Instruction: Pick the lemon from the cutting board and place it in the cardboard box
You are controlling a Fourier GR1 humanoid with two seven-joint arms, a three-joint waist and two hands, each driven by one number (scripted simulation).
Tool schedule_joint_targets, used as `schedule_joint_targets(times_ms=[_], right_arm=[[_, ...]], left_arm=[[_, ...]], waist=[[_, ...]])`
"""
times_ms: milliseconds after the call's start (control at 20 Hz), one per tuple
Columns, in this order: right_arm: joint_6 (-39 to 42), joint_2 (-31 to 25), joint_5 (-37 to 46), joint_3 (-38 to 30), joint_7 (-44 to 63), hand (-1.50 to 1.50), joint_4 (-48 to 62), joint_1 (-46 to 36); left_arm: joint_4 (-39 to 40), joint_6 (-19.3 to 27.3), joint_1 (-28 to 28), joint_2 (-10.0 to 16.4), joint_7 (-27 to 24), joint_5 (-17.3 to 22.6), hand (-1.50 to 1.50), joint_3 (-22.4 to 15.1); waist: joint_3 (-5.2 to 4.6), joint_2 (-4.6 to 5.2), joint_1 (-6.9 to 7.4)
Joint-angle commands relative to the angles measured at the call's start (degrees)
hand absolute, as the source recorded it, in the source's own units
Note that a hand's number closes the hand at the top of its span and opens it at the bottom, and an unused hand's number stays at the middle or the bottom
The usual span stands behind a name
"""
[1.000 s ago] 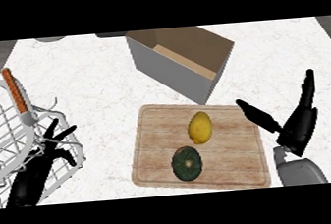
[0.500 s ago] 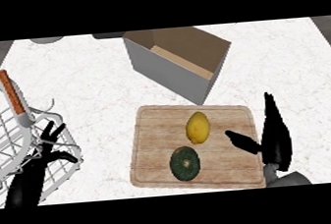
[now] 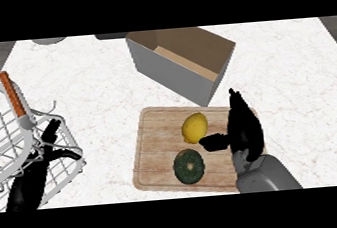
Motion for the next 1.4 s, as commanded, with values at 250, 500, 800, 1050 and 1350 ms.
schedule_joint_targets(times_ms=[250, 500, 800, 1050, 1350], right_arm=[[7.7, 4.6, 4.3, 2.5, 21.3, -1.5, -3.2, -5.0], [6.6, 4.7, 2.6, 2.4, 22.0, -1.5, 1.6, -6.0], [7.8, 4.7, 3.1, 3.3, 22.0, -1.5, -2.0, -3.2], [7.0, 4.7, 3.4, 1.6, 21.5, -1.5, 0.4, -4.1], [5.9, 4.7, 3.7, 3.3, 22.0, -1.5, 0.1, -4.3]], left_arm=[[4.6, 0.9, -4.5, -2.2, -5.2, -2.4, 0.0, 0.8], [3.2, -1.2, -6.0, -1.7, -3.4, -0.9, 0.0, 1.4], [6.1, -2.2, -6.6, -2.0, -5.7, -0.1, 0.0, 3.2], [4.4, -1.1, -2.0, -3.1, -7.7, -2.0, 0.0, 2.2], [7.3, -2.2, -4.2, -3.7, -8.8, -2.5, 0.0, 2.8]], waist=[[0.32, 0.28, -0.39], [0.36, 0.46, 0.27], [0.31, 0.32, -0.26], [0.38, 0.38, 0.59], [0.35, 0.36, 0.24]])
